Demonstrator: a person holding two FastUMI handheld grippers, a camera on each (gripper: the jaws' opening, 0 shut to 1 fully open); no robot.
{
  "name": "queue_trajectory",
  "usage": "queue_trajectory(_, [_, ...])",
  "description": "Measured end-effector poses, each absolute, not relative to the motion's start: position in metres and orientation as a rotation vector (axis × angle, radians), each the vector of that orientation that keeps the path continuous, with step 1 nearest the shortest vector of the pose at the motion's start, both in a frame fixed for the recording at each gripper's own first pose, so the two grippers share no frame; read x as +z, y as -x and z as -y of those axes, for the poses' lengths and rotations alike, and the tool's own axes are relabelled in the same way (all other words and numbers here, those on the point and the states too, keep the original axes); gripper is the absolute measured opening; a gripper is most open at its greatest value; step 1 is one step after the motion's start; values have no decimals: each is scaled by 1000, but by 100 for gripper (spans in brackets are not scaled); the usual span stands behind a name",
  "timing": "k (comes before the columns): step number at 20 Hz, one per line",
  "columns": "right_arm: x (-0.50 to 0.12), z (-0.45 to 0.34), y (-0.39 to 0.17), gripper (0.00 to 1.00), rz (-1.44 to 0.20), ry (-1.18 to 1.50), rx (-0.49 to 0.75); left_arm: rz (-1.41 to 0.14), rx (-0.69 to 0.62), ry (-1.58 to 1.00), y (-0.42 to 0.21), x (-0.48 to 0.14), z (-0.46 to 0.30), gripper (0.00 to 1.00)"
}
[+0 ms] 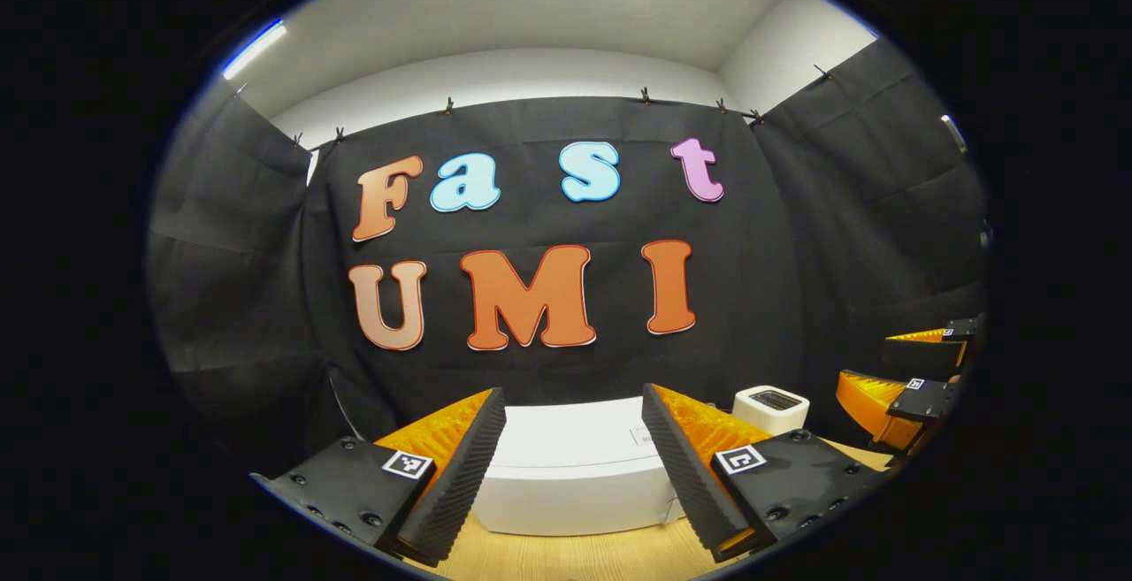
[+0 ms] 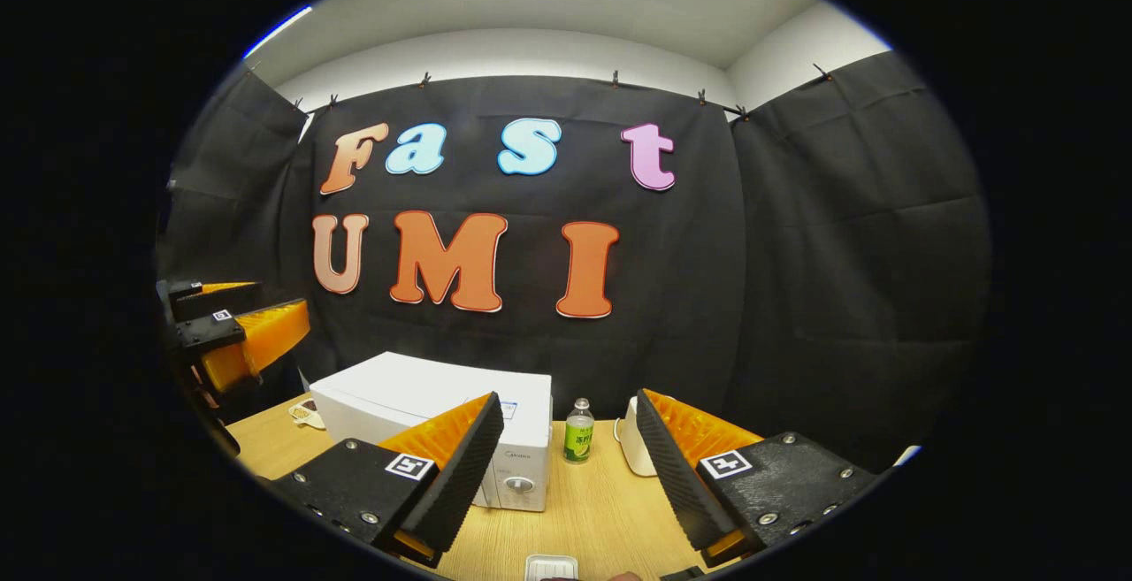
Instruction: Open the microwave oven with the left hand, put the food in, and close the microwave oven.
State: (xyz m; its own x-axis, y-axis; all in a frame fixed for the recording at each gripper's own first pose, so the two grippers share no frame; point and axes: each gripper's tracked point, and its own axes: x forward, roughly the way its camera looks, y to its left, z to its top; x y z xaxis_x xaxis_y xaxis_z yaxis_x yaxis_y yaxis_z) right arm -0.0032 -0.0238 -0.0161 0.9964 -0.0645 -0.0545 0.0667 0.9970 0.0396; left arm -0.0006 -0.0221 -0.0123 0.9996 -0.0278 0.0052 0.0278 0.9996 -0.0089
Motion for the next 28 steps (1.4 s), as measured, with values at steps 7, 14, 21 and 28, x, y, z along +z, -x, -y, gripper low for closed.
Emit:
queue_trajectory(7, [-45, 50, 19, 94, -102, -33, -120, -53, -94, 14, -3, -51, 58, 100])
queue_trajectory(14, [-75, 89, 41, 94, -165, -32, -206, -140, -159, 24, -16, -107, 109, 100])
queue_trajectory(21, [-106, 141, 73, 94, -239, -19, -327, -266, -181, 14, -46, -182, 148, 100])
queue_trajectory(28, [-140, 190, 104, 94, -332, -41, -461, -368, -171, 28, -78, -238, 165, 100])
